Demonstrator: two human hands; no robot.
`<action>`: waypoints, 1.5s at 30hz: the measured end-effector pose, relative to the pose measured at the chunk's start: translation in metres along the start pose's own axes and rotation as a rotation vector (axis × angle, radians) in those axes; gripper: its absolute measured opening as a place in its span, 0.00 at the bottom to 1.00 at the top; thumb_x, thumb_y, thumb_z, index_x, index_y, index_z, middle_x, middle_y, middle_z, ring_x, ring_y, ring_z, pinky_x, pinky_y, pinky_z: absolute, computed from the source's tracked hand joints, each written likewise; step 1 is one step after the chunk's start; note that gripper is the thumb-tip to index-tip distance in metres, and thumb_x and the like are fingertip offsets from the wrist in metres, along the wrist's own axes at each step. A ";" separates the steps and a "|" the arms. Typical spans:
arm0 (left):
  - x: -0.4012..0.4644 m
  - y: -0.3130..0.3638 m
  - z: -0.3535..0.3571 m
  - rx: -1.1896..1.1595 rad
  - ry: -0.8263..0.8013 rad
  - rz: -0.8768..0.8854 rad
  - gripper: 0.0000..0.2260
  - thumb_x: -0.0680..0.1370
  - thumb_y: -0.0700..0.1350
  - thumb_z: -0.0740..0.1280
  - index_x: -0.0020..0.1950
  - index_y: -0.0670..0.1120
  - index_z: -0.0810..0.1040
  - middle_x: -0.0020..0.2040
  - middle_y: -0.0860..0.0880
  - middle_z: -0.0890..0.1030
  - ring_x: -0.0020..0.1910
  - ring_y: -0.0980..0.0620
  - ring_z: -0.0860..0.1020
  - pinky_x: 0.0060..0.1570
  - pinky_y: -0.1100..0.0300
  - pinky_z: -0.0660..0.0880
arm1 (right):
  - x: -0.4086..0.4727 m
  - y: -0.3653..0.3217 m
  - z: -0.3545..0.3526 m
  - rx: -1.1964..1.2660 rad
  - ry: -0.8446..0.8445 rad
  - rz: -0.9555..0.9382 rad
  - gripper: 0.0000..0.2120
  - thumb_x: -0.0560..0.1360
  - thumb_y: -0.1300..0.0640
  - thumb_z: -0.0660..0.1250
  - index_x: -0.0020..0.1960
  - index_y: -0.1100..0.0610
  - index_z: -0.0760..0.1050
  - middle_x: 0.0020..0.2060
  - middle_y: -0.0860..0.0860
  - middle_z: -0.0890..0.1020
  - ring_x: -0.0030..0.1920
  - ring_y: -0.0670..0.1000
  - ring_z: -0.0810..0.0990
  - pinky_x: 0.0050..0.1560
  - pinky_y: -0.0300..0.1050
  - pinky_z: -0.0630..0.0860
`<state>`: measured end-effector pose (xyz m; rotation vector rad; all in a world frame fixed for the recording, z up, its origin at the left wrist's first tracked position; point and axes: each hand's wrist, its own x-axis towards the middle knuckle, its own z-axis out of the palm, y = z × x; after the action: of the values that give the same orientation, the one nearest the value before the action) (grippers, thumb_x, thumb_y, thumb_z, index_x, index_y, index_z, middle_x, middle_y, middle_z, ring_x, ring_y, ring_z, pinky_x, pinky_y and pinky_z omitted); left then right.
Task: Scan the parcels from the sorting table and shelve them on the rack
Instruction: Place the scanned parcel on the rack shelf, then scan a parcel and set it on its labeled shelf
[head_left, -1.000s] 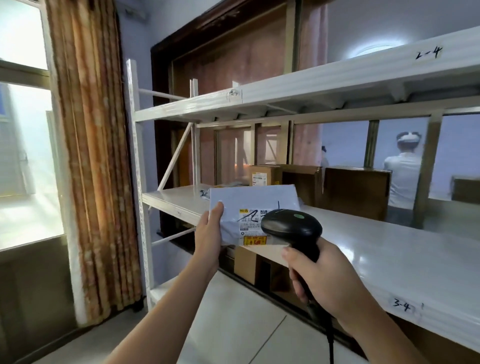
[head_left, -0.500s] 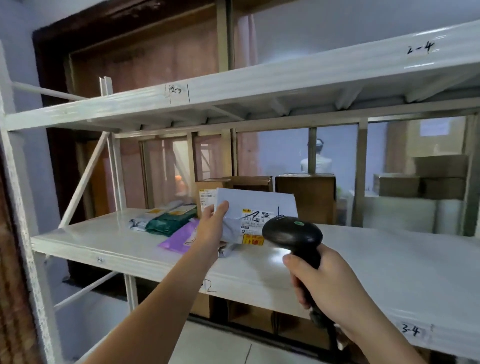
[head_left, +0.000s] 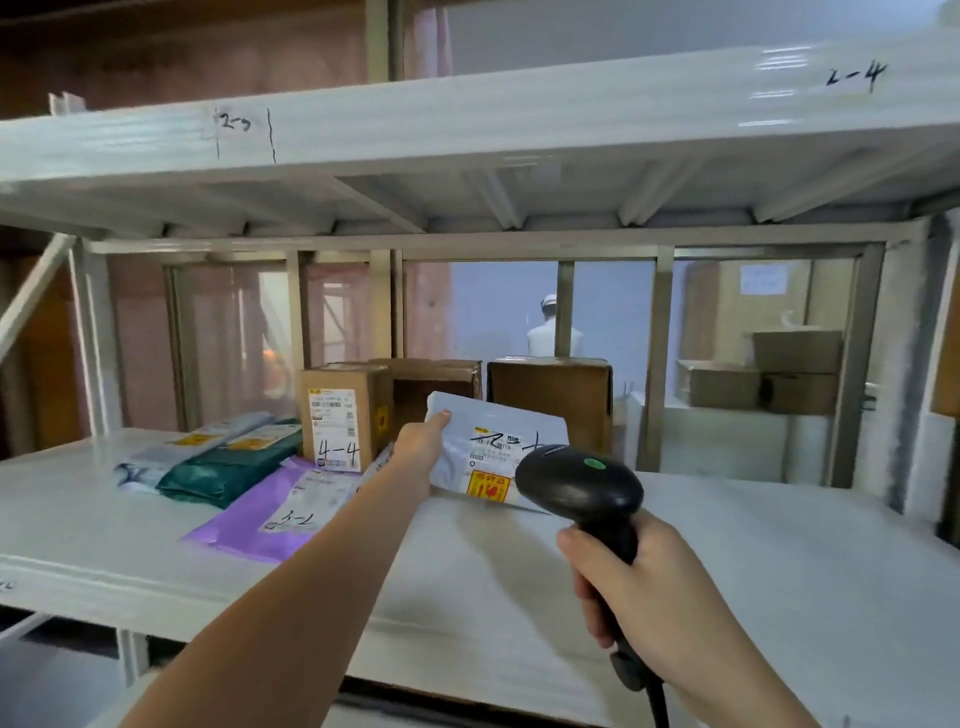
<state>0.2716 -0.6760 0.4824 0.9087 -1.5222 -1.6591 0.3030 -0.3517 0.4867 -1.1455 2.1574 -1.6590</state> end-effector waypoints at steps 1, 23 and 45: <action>0.010 -0.002 0.002 0.016 0.002 0.010 0.19 0.83 0.59 0.67 0.63 0.44 0.78 0.54 0.43 0.86 0.55 0.41 0.85 0.64 0.42 0.80 | 0.002 0.001 0.001 -0.005 0.009 0.010 0.11 0.78 0.55 0.67 0.39 0.60 0.74 0.23 0.52 0.77 0.22 0.50 0.74 0.27 0.41 0.74; 0.044 -0.008 0.010 0.549 0.158 0.387 0.23 0.85 0.48 0.65 0.79 0.44 0.68 0.77 0.41 0.70 0.77 0.40 0.66 0.76 0.42 0.66 | 0.007 -0.012 0.035 -0.052 0.168 0.101 0.08 0.78 0.56 0.66 0.42 0.59 0.74 0.24 0.49 0.77 0.23 0.49 0.76 0.27 0.39 0.74; -0.153 -0.058 0.110 1.017 -0.723 0.748 0.23 0.84 0.65 0.61 0.75 0.56 0.76 0.82 0.52 0.68 0.80 0.47 0.66 0.81 0.45 0.60 | -0.163 0.004 -0.021 -0.134 0.337 0.310 0.05 0.79 0.53 0.66 0.47 0.54 0.74 0.31 0.51 0.80 0.26 0.46 0.78 0.30 0.39 0.76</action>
<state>0.2530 -0.4853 0.4374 0.0352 -2.8352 -0.5886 0.4007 -0.2275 0.4428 -0.5448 2.5237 -1.6807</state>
